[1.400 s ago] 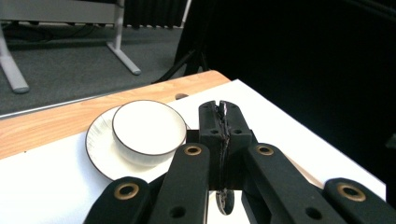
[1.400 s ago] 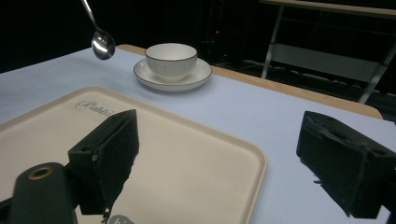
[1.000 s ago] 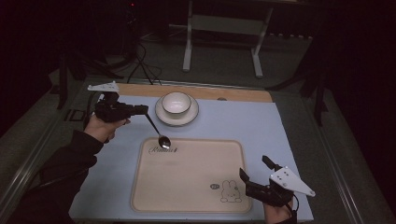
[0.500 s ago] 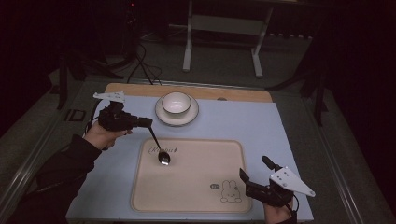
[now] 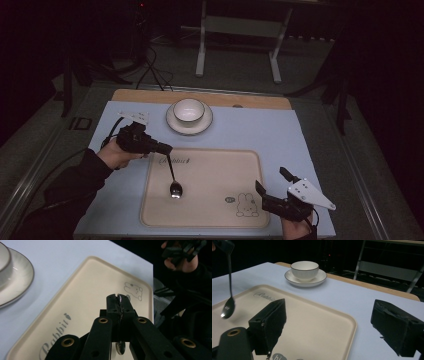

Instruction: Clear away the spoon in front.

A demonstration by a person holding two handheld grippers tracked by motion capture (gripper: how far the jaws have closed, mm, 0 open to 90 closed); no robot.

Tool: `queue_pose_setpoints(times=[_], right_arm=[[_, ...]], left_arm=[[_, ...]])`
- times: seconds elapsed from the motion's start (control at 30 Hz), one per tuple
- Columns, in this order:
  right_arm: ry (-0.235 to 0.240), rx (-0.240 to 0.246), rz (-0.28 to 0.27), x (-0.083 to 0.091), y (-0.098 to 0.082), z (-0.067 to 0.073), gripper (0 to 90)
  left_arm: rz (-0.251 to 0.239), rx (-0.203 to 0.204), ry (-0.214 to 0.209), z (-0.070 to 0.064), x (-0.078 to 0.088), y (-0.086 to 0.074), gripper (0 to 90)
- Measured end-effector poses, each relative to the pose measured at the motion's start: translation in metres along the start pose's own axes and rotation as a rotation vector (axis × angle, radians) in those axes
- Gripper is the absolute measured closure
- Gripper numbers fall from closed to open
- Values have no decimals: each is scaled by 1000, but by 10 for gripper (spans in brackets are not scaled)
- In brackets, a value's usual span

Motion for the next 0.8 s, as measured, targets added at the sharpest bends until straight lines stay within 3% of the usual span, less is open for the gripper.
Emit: queue_pose_setpoints(times=[0.17,0.4,0.67,0.8], right_arm=[[1,-2,3,-1,0,0,129],[6,-3,-3,1,0,-1,129],[9,-1,-6,2,0,-1,129],[10,0,-6,2,0,-1,129]], left_arm=[[59,-38,-60,-5,-15,0,900],[107,-52,-88,-6,-30,0,900],[117,-47,-106,-2,-36,3,897],[79,-71,-75,1,-38,2,854]])
Point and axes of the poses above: each handheld gripper's, and its own axes: x roughly backward along the jaws, y roughly out of its top, z roughly to its left, the point moved 3 cm from there along -x, roughly forward along the jaws, and after that the axes turned 9 degrees about z, right-handed, at the moved point
